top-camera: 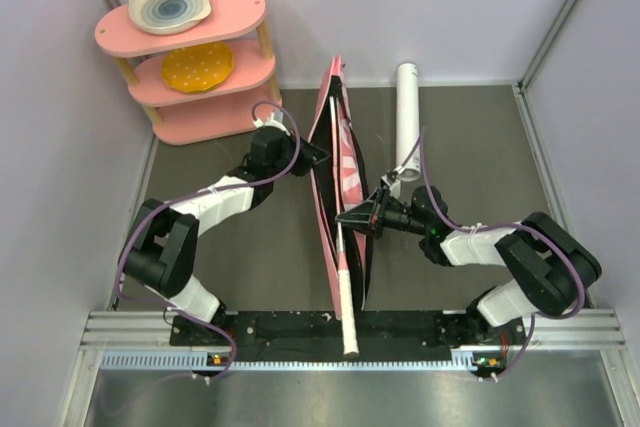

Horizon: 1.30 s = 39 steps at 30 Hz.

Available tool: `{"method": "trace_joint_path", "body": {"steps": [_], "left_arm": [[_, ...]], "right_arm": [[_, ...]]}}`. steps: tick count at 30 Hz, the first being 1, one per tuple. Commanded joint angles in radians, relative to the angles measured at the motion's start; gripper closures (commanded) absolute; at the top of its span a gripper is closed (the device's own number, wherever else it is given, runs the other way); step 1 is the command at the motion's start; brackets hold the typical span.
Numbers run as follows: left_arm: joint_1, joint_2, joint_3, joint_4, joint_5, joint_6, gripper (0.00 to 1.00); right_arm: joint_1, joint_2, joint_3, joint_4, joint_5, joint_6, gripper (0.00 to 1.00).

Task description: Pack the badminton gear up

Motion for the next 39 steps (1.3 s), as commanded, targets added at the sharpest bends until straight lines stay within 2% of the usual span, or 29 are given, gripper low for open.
{"method": "trace_joint_path", "body": {"steps": [1, 6, 10, 14, 15, 19, 22, 24, 27, 30, 32, 34, 37, 39], "left_arm": [[-0.004, -0.052, 0.033, 0.142, 0.091, 0.021, 1.0], [-0.006, -0.055, -0.009, 0.185, 0.136, 0.003, 1.0], [-0.008, -0.083, -0.021, 0.135, 0.165, 0.026, 1.0], [-0.006, -0.098, -0.027, 0.103, 0.202, 0.047, 1.0], [-0.006, -0.103, -0.02, 0.084, 0.205, 0.07, 1.0], [-0.006, -0.116, 0.007, 0.021, 0.232, 0.118, 1.0], [-0.005, -0.104, 0.049, -0.06, 0.278, 0.178, 1.0], [-0.005, -0.097, 0.085, -0.124, 0.298, 0.221, 1.0], [0.009, -0.084, 0.077, -0.118, 0.337, 0.203, 1.0], [0.022, -0.074, 0.062, -0.094, 0.366, 0.169, 1.0], [0.026, -0.058, 0.06, -0.082, 0.401, 0.15, 1.0], [0.028, -0.046, 0.048, -0.053, 0.418, 0.111, 1.0], [0.028, -0.032, 0.04, 0.0, 0.429, 0.074, 1.0], [0.031, -0.027, 0.045, -0.008, 0.426, 0.08, 1.0]], "right_arm": [[-0.011, 0.005, 0.008, 0.086, 0.012, 0.002, 1.0], [-0.055, 0.031, 0.122, -0.063, 0.012, -0.093, 1.0], [-0.112, 0.109, 0.233, -0.16, 0.009, -0.172, 1.0], [-0.137, 0.175, 0.385, -0.307, -0.002, -0.272, 1.0], [-0.144, 0.178, 0.408, -0.388, 0.004, -0.301, 1.0], [-0.149, 0.193, 0.543, -0.69, 0.101, -0.584, 1.0], [-0.161, 0.25, 0.669, -0.85, 0.083, -0.752, 1.0], [-0.166, 0.281, 0.716, -0.898, 0.081, -0.792, 1.0], [-0.161, 0.273, 0.729, -0.912, 0.107, -0.834, 1.0], [-0.142, 0.249, 0.744, -0.964, 0.188, -0.898, 1.0], [-0.1, 0.229, 0.785, -1.051, 0.3, -0.984, 1.0], [-0.065, 0.233, 0.801, -1.061, 0.352, -0.993, 1.0], [-0.002, 0.243, 0.821, -1.082, 0.398, -0.929, 0.89], [0.03, 0.233, 0.828, -1.109, 0.394, -0.909, 0.76]]}}
